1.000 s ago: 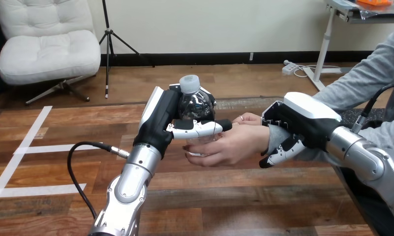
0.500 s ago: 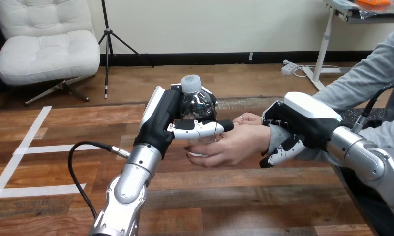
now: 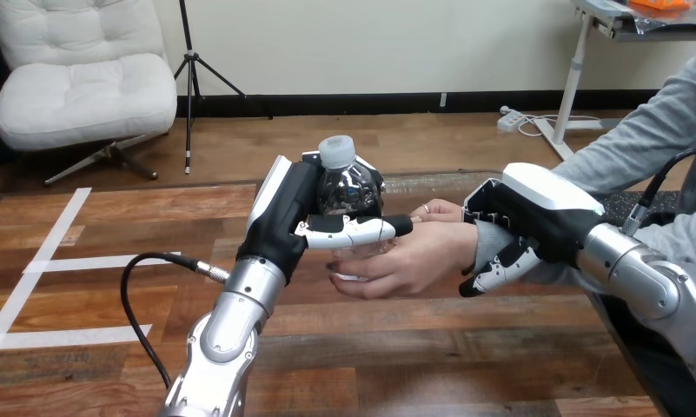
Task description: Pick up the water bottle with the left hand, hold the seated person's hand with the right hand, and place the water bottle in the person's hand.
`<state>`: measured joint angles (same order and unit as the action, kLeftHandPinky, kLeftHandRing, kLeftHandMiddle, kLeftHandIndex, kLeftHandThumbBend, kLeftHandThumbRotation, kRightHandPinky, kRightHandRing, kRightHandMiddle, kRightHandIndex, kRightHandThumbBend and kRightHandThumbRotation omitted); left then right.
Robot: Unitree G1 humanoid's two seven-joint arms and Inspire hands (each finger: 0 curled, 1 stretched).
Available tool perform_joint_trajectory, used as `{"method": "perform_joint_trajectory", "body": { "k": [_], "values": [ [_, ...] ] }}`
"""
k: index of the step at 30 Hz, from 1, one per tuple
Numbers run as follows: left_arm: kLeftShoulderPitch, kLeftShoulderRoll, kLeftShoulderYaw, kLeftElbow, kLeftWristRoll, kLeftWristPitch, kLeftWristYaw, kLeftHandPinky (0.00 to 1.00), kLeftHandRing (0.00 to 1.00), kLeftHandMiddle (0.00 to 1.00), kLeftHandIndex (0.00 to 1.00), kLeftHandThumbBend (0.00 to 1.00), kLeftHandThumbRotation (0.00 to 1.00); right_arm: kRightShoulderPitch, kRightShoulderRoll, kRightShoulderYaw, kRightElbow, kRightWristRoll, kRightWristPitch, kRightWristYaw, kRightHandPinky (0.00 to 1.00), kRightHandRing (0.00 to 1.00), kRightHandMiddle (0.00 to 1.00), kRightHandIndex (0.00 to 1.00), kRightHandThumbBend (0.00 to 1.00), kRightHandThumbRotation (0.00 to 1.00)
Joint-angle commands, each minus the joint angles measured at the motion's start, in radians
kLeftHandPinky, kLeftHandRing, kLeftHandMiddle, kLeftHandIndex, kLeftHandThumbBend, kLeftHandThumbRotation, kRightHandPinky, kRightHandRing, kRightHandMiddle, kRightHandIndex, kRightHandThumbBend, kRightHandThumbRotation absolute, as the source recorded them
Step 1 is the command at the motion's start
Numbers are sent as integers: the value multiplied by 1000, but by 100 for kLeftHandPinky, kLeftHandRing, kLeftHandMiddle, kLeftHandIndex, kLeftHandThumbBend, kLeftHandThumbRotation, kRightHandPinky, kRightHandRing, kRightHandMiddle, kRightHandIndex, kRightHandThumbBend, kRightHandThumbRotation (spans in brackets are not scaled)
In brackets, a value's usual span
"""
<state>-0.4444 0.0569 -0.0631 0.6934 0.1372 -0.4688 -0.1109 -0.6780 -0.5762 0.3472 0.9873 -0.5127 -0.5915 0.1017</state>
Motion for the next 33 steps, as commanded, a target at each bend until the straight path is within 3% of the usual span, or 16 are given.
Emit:
{"method": "perform_joint_trajectory", "body": {
  "k": [1,5,8,9,15,19,26,33],
  "values": [
    [-19,-13,0,-56,-35,-9,-22,32,39,43,41,73,0,-36,-1,-28,-38,13,1,-22,23,27,32,32,84,0],
    [-25,-8,2,-44,-65,-2,-65,34,42,47,47,76,6,-38,-1,-28,-27,13,-17,-31,23,27,33,32,85,0],
    [-33,0,-1,-29,-65,0,-79,38,49,55,56,82,17,-37,-1,-30,-26,16,-19,-27,24,27,33,32,85,0],
    [-35,1,0,-26,-68,5,-85,42,55,62,63,88,25,-37,-1,-30,-25,17,-19,-27,24,27,32,32,85,0],
    [-51,18,-2,12,-62,-13,-103,56,72,78,77,96,43,-38,0,-30,-26,17,-15,-25,24,27,32,32,85,0],
    [-58,27,-3,29,-56,-12,-113,73,85,89,88,99,57,-36,-1,-28,-32,12,-12,-29,24,27,32,32,85,0],
    [-64,32,4,46,-56,-13,-118,88,95,97,96,100,69,-38,2,-32,-24,21,-19,-22,23,27,32,32,85,0],
    [-67,39,6,49,-56,-12,-123,91,97,98,97,100,75,-37,2,-31,-24,20,-19,-23,23,27,32,32,85,0]
  ]
}}
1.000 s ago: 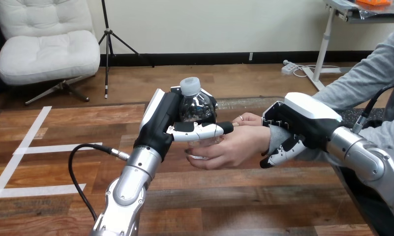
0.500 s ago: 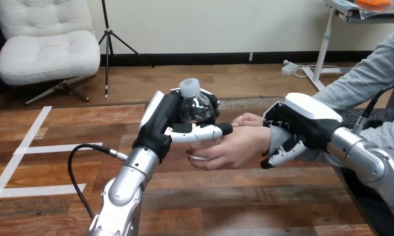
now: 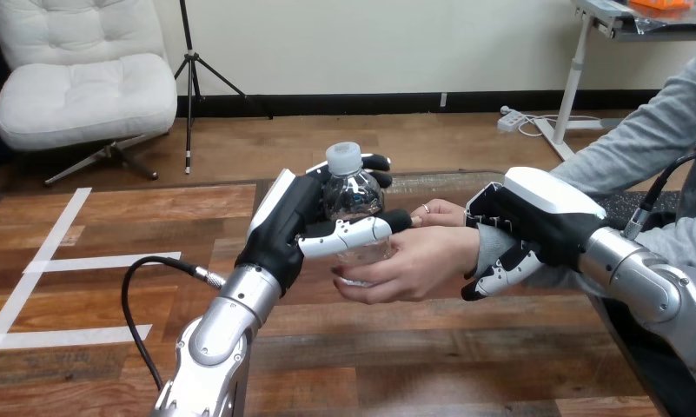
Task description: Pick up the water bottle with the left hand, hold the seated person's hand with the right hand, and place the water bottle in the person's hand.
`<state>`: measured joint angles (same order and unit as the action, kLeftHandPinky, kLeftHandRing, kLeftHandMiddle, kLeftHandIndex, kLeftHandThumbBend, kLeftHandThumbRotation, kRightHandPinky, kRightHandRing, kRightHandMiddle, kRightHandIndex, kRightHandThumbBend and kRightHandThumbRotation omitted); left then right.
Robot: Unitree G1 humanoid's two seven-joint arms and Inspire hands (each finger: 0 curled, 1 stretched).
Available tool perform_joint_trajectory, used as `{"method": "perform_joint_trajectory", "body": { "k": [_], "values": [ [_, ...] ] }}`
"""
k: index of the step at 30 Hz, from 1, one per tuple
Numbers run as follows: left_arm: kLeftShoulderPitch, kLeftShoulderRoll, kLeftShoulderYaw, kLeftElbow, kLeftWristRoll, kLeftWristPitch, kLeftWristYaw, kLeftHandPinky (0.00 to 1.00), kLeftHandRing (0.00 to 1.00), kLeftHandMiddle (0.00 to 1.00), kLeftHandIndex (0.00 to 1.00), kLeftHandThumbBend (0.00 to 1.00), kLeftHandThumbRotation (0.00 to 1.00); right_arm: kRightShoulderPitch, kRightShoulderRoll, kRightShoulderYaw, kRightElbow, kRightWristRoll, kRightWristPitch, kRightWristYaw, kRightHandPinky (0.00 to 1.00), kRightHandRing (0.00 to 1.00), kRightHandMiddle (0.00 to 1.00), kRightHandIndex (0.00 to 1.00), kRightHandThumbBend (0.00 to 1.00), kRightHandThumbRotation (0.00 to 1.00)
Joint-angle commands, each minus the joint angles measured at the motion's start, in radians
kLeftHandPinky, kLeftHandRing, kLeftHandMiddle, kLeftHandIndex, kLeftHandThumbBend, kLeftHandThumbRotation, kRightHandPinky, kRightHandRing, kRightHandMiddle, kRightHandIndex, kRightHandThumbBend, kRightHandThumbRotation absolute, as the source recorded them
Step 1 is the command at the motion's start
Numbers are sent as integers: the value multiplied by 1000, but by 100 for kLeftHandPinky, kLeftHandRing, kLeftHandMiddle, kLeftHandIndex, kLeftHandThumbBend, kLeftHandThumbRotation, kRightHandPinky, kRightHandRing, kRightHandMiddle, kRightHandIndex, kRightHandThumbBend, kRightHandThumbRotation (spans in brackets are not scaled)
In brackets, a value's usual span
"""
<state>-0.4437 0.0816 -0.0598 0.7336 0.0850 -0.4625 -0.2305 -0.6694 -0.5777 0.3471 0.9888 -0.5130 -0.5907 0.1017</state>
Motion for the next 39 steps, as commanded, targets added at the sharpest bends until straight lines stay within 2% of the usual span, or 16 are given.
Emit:
{"method": "perform_joint_trajectory", "body": {
  "k": [1,12,21,39],
  "values": [
    [-67,14,3,9,-4,-19,-4,91,97,98,97,100,77,-46,3,-31,-25,20,-22,-23,23,26,32,32,85,0],
    [-63,24,6,3,-2,-24,-9,92,97,97,96,100,91,-44,3,-31,-23,19,-26,-27,23,27,32,32,85,0],
    [-62,30,12,5,-7,-21,-8,94,98,97,95,100,98,-45,4,-30,-20,18,-20,-26,24,27,32,32,84,0],
    [-61,39,19,13,-10,-16,5,99,99,98,96,100,100,-45,6,-28,-7,18,-33,-34,22,26,31,31,85,0]
  ]
}}
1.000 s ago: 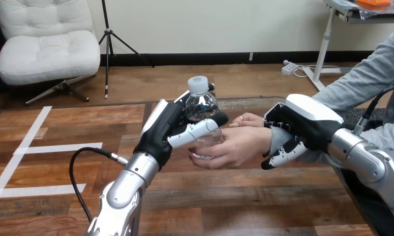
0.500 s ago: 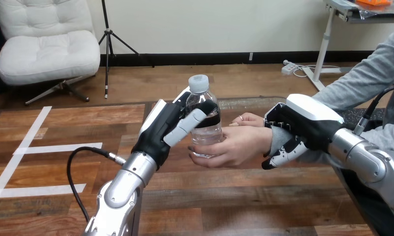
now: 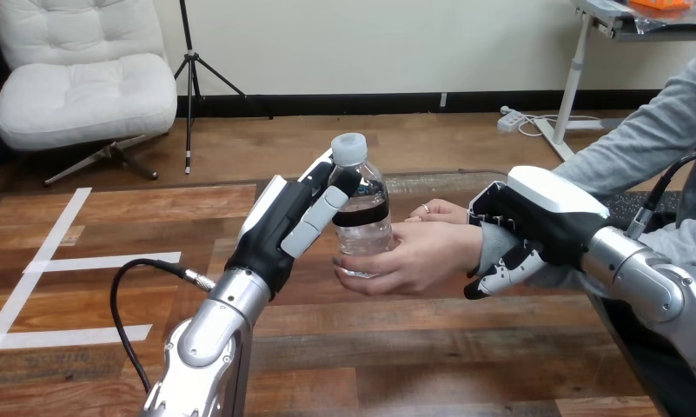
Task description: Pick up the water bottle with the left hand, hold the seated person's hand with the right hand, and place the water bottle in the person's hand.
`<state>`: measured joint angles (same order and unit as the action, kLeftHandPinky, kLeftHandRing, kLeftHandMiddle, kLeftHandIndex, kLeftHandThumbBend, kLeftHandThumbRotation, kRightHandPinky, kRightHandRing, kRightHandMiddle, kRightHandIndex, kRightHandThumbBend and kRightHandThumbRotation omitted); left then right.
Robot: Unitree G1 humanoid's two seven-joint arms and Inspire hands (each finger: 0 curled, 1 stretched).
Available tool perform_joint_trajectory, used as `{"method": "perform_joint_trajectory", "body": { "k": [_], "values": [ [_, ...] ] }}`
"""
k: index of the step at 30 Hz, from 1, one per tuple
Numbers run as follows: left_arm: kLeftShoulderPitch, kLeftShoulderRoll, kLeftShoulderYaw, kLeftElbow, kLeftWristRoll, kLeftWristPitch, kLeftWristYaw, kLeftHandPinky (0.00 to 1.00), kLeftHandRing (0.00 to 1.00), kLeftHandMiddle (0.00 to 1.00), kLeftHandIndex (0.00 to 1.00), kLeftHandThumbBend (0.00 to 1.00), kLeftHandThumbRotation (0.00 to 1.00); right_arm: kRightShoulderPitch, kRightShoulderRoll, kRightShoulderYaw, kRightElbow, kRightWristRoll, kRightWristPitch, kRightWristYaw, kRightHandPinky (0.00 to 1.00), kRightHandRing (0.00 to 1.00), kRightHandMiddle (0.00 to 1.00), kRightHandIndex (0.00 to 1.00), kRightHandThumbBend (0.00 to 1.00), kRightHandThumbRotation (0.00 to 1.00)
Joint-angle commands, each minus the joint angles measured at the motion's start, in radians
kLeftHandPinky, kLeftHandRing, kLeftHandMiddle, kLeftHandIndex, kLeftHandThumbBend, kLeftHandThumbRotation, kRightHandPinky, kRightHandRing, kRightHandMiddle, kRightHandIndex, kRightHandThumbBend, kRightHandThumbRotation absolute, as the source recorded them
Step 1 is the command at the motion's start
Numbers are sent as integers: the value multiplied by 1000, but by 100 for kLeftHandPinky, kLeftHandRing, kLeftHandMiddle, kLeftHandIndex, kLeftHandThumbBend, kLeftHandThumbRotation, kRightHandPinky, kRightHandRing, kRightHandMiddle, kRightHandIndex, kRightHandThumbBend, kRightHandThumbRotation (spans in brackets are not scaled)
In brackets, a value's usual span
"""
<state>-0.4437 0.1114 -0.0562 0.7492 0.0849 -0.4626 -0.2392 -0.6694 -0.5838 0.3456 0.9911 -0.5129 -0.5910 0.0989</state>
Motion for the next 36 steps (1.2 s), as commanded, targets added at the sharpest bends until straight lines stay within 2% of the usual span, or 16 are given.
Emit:
{"method": "perform_joint_trajectory", "body": {
  "k": [1,10,13,17,22,25,36],
  "values": [
    [-61,9,15,-2,-10,-16,14,99,99,98,96,100,100,-45,13,-26,-8,18,-34,-32,22,26,31,31,85,0],
    [-65,9,15,8,-14,-29,8,99,100,99,97,100,100,-43,14,-26,-21,21,-5,-12,23,27,34,35,85,0],
    [-66,12,12,9,-11,-28,7,99,100,99,97,100,100,-42,10,-21,-28,13,-9,-16,23,28,34,36,86,0],
    [-69,15,9,19,-9,-44,1,100,100,99,97,100,100,-44,1,-5,-48,-14,22,-11,24,29,36,39,87,1],
    [-69,14,10,23,-12,-48,-5,100,100,99,98,100,100,-41,-3,-5,-58,-25,13,-21,27,34,41,45,90,6],
    [-72,16,8,31,-8,-64,-5,100,100,99,98,100,100,-40,-8,2,-68,-52,17,-43,30,37,44,48,92,10],
    [-74,14,10,40,-3,-76,8,100,100,99,98,100,100,-37,-10,-8,-78,-68,12,-34,39,50,53,58,95,19]
  ]
}}
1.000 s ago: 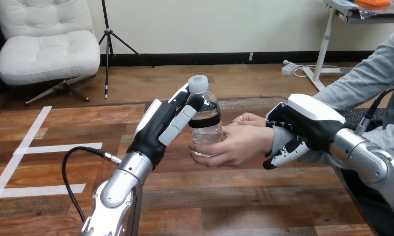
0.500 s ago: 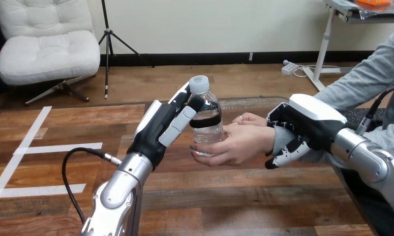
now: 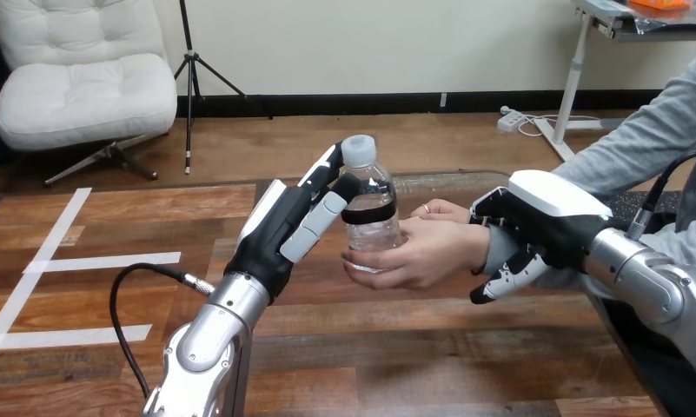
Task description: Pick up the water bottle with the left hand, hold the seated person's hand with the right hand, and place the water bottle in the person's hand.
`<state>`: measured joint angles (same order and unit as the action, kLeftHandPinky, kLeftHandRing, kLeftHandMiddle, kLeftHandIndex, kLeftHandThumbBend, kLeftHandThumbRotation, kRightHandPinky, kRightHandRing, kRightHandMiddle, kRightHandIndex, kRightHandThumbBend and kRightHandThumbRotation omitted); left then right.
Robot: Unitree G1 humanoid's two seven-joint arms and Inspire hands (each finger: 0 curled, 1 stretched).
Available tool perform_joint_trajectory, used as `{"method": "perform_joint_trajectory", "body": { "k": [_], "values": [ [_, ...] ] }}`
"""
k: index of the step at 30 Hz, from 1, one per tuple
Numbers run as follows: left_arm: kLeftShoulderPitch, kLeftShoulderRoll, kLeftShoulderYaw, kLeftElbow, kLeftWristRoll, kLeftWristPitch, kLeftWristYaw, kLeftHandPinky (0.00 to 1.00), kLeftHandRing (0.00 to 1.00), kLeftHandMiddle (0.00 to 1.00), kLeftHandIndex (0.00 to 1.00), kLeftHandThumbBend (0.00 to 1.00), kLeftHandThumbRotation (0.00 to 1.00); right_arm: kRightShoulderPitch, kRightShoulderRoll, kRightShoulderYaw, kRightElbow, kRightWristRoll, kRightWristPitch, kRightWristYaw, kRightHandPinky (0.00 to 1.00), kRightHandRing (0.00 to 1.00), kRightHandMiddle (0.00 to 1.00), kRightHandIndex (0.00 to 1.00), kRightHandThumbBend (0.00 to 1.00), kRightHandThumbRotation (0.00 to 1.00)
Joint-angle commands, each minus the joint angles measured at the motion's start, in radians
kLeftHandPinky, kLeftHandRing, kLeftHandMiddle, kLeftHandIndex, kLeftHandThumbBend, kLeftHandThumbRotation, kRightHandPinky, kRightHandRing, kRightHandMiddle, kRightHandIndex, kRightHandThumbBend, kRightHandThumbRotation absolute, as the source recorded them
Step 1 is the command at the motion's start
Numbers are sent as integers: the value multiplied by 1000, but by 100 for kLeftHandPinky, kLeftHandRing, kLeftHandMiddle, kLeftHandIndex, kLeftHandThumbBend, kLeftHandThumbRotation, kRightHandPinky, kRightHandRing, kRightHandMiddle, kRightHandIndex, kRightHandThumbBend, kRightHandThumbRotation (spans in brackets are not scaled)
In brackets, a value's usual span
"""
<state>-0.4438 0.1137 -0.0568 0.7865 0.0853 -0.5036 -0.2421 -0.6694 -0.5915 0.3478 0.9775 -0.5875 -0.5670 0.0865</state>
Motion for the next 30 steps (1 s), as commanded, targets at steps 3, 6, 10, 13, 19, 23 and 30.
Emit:
{"method": "perform_joint_trajectory", "body": {
  "k": [3,6,10,13,19,23,30],
  "values": [
    [-73,11,11,1,-2,-36,18,100,100,99,98,100,100,-35,-4,-9,-73,4,-4,-14,41,52,55,59,95,20],
    [-73,10,11,0,0,-36,24,100,100,98,97,100,100,-33,-4,-11,-76,6,-3,-8,43,55,58,62,95,22],
    [-73,8,13,3,-3,-42,29,100,100,98,96,100,100,-32,-5,-10,-76,7,-4,-4,45,59,61,65,96,25],
    [-73,7,15,5,-10,-40,24,100,100,98,96,100,100,-27,-5,-14,-82,17,-13,3,47,60,63,66,96,27],
    [-67,1,18,-6,-19,-26,25,100,100,97,95,100,100,-23,-5,-14,-85,21,-1,22,51,65,67,69,97,36],
    [-64,-1,19,-11,-23,-29,23,100,100,97,95,100,100,-19,-4,-17,-85,26,-4,29,53,68,70,71,98,43],
    [-64,4,23,-5,-32,-46,14,100,100,98,95,100,100,-13,0,-24,-82,33,-1,31,57,72,73,74,100,57]
  ]
}}
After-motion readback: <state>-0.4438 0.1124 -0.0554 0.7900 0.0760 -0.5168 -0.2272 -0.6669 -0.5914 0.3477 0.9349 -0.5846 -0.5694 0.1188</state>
